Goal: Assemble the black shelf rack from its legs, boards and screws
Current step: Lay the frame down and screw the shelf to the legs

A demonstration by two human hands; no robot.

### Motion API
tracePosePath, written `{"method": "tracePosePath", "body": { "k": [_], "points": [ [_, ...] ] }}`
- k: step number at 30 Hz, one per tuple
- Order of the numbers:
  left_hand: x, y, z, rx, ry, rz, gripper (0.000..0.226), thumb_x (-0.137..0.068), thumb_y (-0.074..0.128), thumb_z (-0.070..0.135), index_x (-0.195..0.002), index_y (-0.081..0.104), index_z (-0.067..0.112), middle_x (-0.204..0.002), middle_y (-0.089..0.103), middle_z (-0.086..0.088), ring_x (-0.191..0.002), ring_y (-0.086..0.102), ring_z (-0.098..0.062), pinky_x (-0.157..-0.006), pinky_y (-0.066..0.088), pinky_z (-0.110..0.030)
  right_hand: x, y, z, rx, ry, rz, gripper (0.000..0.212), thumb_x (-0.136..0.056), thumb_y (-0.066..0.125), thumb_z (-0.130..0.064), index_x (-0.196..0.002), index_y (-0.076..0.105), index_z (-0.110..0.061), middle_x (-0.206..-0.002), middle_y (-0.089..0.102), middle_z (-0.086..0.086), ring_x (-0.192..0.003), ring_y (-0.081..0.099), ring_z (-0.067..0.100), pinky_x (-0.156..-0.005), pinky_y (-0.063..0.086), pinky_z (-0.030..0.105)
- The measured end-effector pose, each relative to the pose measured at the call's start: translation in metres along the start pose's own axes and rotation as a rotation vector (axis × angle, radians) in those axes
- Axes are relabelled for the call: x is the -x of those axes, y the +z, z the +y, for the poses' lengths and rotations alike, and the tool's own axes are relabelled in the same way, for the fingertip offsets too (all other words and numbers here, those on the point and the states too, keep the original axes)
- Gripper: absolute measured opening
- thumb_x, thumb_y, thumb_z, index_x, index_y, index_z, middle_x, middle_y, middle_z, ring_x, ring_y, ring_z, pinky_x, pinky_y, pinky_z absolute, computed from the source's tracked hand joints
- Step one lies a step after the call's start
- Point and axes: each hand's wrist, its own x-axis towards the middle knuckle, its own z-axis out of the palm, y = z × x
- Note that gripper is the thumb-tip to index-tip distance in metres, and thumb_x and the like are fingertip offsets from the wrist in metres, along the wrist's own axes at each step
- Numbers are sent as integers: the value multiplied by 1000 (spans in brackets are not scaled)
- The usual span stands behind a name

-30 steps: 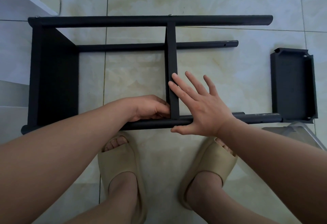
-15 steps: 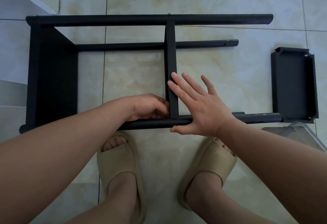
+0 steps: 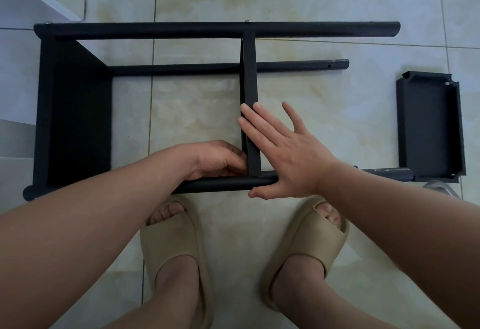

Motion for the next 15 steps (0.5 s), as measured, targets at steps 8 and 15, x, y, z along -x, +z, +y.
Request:
{"method": "tracePosePath", "body": {
  "k": [8,15],
  "points": [
    [-4,-3,-5,9,9,15,22,-90,57,-3,-84,75,10,-84,73,-9,-76,70,-18,-73,54,-25,-1,2,-1,-8,14,4,122,-75,36,-90,-163,8,-10,-171,0,6,-157,-2,23,-123,7,62],
    [-4,-4,-6,43,21,-41,40,-89,53,-5,-65,77,16,-70,71,-3,-65,69,-13,-61,53,-20,-1,3,-1,2,22,11,122,-75,37,-90,-163,10,-10,-171,2,5,-158,0,22,-122,10,62]
  ]
}}
